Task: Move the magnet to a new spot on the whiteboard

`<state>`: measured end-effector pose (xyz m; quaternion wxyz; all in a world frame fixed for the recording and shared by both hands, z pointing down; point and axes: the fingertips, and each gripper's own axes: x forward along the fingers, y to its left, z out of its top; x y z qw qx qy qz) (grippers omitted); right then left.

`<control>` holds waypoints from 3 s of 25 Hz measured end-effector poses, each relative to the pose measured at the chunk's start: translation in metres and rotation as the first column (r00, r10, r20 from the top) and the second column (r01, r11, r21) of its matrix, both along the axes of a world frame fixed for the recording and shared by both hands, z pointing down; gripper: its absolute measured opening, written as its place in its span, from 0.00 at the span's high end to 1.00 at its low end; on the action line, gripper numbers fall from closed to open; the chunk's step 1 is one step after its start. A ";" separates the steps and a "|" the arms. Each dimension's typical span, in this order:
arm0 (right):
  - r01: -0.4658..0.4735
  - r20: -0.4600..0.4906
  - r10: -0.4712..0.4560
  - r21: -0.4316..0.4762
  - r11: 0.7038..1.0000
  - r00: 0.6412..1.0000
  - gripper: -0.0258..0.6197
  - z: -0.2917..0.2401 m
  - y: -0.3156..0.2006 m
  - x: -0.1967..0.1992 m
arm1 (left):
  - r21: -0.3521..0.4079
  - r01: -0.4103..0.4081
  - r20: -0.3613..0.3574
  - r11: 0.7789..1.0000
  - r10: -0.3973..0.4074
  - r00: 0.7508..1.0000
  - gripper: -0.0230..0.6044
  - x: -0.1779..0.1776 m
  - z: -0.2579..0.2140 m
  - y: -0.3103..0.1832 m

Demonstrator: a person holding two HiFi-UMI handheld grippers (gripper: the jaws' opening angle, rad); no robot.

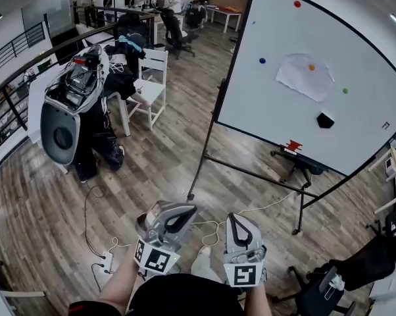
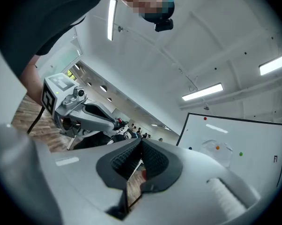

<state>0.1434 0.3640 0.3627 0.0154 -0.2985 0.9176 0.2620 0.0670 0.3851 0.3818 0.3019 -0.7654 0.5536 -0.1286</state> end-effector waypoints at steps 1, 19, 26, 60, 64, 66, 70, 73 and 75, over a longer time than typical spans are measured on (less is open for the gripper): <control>0.002 0.004 -0.002 0.004 1.000 1.000 0.96 -0.002 -0.009 0.000 | 0.001 0.002 0.000 1.000 -0.002 1.000 0.96 0.000 0.000 -0.009; 0.098 -0.017 -0.097 0.050 0.994 0.995 0.96 -0.014 -0.161 0.013 | 0.040 0.093 -0.015 0.995 -0.093 0.996 0.96 0.019 -0.020 -0.153; 0.119 -0.011 -0.118 0.063 0.991 0.993 0.96 -0.012 -0.210 0.028 | 0.040 0.108 -0.005 0.993 -0.108 0.994 0.96 0.037 -0.017 -0.199; -0.206 -0.002 0.206 0.018 0.978 0.979 0.96 0.010 -0.405 0.036 | 0.040 -0.184 0.023 0.982 0.183 0.983 0.96 0.029 -0.012 -0.419; -0.245 -0.018 0.246 0.059 0.968 0.969 0.96 -0.004 -0.405 0.009 | 0.068 -0.235 0.015 0.970 0.234 0.972 0.96 0.005 -0.026 -0.427; -0.270 -0.027 0.271 0.048 0.962 0.962 0.96 -0.002 -0.415 0.000 | 0.068 -0.259 0.011 0.963 0.259 0.966 0.96 -0.004 -0.026 -0.438; -0.319 -0.032 0.320 0.034 0.947 0.947 0.96 0.002 -0.435 -0.014 | 0.076 -0.303 0.014 0.950 0.303 0.953 0.96 -0.018 -0.029 -0.461; -0.337 -0.046 0.340 0.068 0.939 0.939 0.96 -0.003 -0.444 -0.028 | 0.085 -0.335 0.021 0.938 0.335 0.942 0.96 -0.029 -0.033 -0.474; -0.356 -0.044 0.359 0.071 0.932 0.932 0.96 -0.004 -0.453 -0.036 | 0.092 -0.357 0.025 0.929 0.356 0.934 0.96 -0.035 -0.035 -0.483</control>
